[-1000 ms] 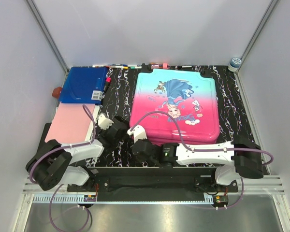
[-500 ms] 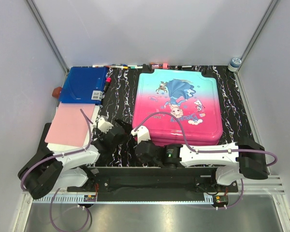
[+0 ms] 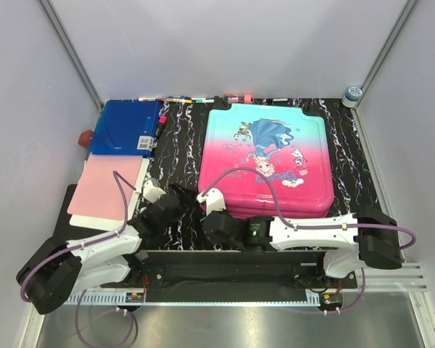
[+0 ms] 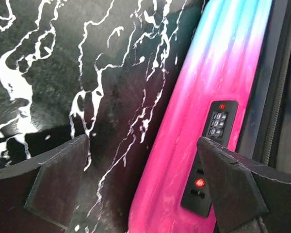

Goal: Pack the luggage
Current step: Zip the luggage at the corner of the board.

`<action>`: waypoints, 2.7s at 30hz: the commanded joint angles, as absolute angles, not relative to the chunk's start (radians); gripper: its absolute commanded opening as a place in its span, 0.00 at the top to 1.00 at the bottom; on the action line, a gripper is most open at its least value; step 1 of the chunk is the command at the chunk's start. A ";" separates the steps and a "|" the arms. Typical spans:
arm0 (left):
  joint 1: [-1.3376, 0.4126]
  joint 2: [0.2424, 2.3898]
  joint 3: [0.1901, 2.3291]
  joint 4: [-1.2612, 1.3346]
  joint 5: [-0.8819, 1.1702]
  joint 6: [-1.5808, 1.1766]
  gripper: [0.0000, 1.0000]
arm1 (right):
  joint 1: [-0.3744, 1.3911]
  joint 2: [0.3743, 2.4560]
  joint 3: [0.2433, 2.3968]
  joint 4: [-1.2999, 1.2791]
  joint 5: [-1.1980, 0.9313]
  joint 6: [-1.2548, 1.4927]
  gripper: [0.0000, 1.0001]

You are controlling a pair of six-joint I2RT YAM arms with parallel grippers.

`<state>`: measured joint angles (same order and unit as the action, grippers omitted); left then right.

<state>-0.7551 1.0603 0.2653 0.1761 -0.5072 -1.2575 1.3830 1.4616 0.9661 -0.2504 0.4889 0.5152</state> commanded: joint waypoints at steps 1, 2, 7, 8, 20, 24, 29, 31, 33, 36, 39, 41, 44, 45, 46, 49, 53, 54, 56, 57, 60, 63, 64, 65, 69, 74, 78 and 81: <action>-0.716 1.014 0.255 0.118 -0.426 -1.160 0.01 | 1.382 1.413 1.015 0.021 0.508 0.560 1.00; -0.713 1.014 0.255 0.115 -0.429 -1.152 0.01 | 1.384 1.416 1.015 0.021 0.506 0.563 1.00; -0.647 1.043 0.230 0.129 -0.399 -1.128 0.01 | 1.384 1.416 1.019 0.021 0.506 0.557 1.00; -0.643 1.048 0.226 0.136 -0.397 -1.126 0.01 | 1.384 1.413 1.017 0.021 0.508 0.560 1.00; -0.716 1.160 0.265 0.221 -0.362 -1.129 0.01 | 1.384 1.450 1.051 0.026 0.476 0.548 1.00; -0.790 1.216 0.293 0.253 -0.360 -1.147 0.01 | 1.384 1.450 1.058 0.031 0.468 0.542 1.00; -0.868 1.250 0.330 0.267 -0.374 -1.169 0.01 | 1.387 1.469 1.084 0.041 0.459 0.535 1.00; -0.888 1.247 0.336 0.265 -0.383 -1.175 0.01 | 1.385 1.477 1.098 0.041 0.459 0.537 1.00; -0.916 1.235 0.345 0.259 -0.394 -1.184 0.01 | 1.385 1.479 1.103 0.041 0.469 0.541 1.00; -0.954 1.215 0.348 0.256 -0.414 -1.193 0.01 | 1.387 1.482 1.114 0.043 0.491 0.545 1.00; -0.976 1.210 0.353 0.261 -0.425 -1.200 0.01 | 1.385 1.489 1.132 0.046 0.505 0.537 1.00; -0.995 1.210 0.359 0.267 -0.425 -1.200 0.01 | 1.385 1.500 1.144 0.049 0.505 0.526 1.00; -1.022 1.215 0.371 0.272 -0.436 -1.201 0.01 | 1.385 1.512 1.160 0.081 0.473 0.512 1.00; -1.023 1.212 0.370 0.272 -0.433 -1.200 0.01 | 1.387 1.516 1.169 0.081 0.466 0.506 1.00; -1.023 1.198 0.368 0.270 -0.437 -1.201 0.01 | 1.385 1.517 1.170 0.081 0.463 0.503 1.00; -1.023 1.166 0.335 0.310 -0.437 -1.193 0.01 | 1.387 1.509 1.154 0.135 0.428 0.482 1.00; -1.022 1.135 0.333 0.299 -0.431 -1.161 0.01 | 1.387 1.506 1.150 0.135 0.371 0.459 0.96; -1.017 1.123 0.330 0.282 -0.433 -1.155 0.01 | 1.385 1.502 1.147 0.126 0.374 0.459 0.93; -0.983 1.074 0.316 0.267 -0.419 -1.128 0.01 | 1.385 1.473 1.123 0.092 0.408 0.457 0.75; -0.968 1.054 0.310 0.261 -0.394 -1.114 0.01 | 1.385 1.456 1.109 0.081 0.425 0.457 0.67; -0.904 0.974 0.293 0.213 -0.370 -1.040 0.01 | 1.382 1.350 1.056 0.006 0.492 0.457 0.49; -0.852 0.907 0.298 0.120 -0.351 -0.983 0.01 | 1.381 1.277 1.026 -0.089 0.502 0.430 0.41; -0.838 0.891 0.293 0.098 -0.342 -0.962 0.01 | 1.381 1.263 1.023 -0.113 0.485 0.419 0.38; -0.822 0.859 0.290 0.092 -0.319 -0.954 0.01 | 1.381 1.249 1.022 -0.135 0.474 0.402 0.37; -0.750 0.778 0.247 0.091 -0.252 -0.913 0.01 | 1.379 1.146 0.985 -0.265 0.437 0.399 0.33; -0.733 0.700 0.229 0.052 -0.239 -0.862 0.01 | 1.373 1.048 0.919 -0.400 0.399 0.417 0.29; -0.703 0.657 0.209 0.080 -0.181 -0.819 0.01 | 1.367 1.008 0.879 -0.481 0.402 0.466 0.28; -0.690 0.666 0.215 0.110 -0.138 -0.811 0.01 | 1.362 0.999 0.851 -0.502 0.425 0.517 0.28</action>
